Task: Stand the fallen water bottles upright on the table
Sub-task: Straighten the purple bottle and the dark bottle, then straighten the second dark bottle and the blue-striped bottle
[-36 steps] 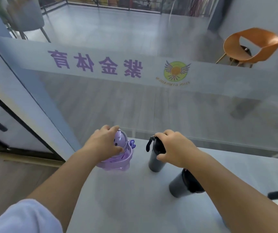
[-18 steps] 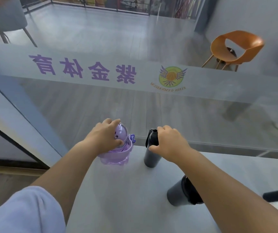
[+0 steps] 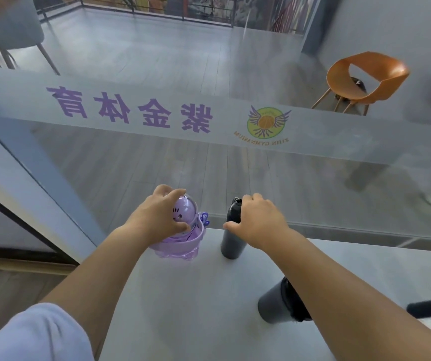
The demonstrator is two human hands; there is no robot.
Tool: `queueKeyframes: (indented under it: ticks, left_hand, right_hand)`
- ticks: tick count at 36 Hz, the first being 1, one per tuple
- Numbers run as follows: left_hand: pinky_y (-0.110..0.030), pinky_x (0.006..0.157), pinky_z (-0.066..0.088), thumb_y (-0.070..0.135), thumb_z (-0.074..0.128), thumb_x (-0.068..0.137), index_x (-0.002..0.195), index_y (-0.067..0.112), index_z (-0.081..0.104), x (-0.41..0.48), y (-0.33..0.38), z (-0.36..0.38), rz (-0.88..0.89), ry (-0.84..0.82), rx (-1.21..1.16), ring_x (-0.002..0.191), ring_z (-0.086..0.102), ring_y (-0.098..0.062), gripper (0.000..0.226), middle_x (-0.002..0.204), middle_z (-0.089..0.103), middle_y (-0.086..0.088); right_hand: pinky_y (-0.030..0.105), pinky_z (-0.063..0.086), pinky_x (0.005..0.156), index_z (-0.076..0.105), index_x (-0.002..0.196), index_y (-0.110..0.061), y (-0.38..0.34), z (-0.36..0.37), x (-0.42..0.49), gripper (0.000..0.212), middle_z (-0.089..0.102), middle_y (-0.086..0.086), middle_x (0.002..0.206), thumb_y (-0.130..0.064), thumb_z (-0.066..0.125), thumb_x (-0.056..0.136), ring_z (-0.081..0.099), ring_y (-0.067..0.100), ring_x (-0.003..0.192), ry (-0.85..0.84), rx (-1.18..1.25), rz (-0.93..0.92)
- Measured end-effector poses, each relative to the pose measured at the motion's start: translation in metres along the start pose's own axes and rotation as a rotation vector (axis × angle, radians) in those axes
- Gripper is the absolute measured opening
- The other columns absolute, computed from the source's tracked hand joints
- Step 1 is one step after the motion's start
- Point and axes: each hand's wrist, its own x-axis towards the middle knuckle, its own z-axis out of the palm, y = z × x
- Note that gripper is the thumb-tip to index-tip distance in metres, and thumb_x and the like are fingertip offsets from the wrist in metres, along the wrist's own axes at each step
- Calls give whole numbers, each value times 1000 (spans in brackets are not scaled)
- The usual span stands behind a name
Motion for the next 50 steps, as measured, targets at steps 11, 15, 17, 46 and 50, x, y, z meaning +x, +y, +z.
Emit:
queueKeyframes:
  ticks: [11,15,17,46,50]
  left_hand:
    - [-38,91,46,41,67,78,124,27,54,-21,21,-20,38,100,123,115,49,-26,50,133,47,1]
    - [-35,81,50,45,64,81,115,28,58,-39,41,-22,65,102,139,97,58,-22,39,119,58,3]
    - [-34,80,51,46,65,79,109,29,60,-50,53,-18,90,106,97,93,59,-19,35,115,60,7]
    - [-34,97,42,37,74,71,135,34,35,-101,197,115,220,-156,25,117,44,-22,75,133,40,5]
    - [-30,93,42,31,72,73,132,33,39,-99,198,116,232,-132,15,114,47,-21,68,131,42,5]
  right_hand:
    - [42,43,93,44,131,-15,27,-33,-25,59,49,9,131,-52,55,86,45,30,120,47,88,-68]
    - [39,45,95,44,134,-20,56,-45,-48,56,53,3,131,-47,57,87,50,24,119,44,117,-146]
    - [37,45,96,44,135,-22,73,-47,-62,56,54,1,132,-47,58,86,51,21,118,46,128,-164]
    - [32,42,98,31,140,-32,242,20,-215,80,40,-11,136,-52,70,73,40,13,125,-163,123,-71]
    - [30,43,95,34,139,-30,244,23,-211,74,44,-7,133,-44,69,75,44,16,120,-144,129,-85]
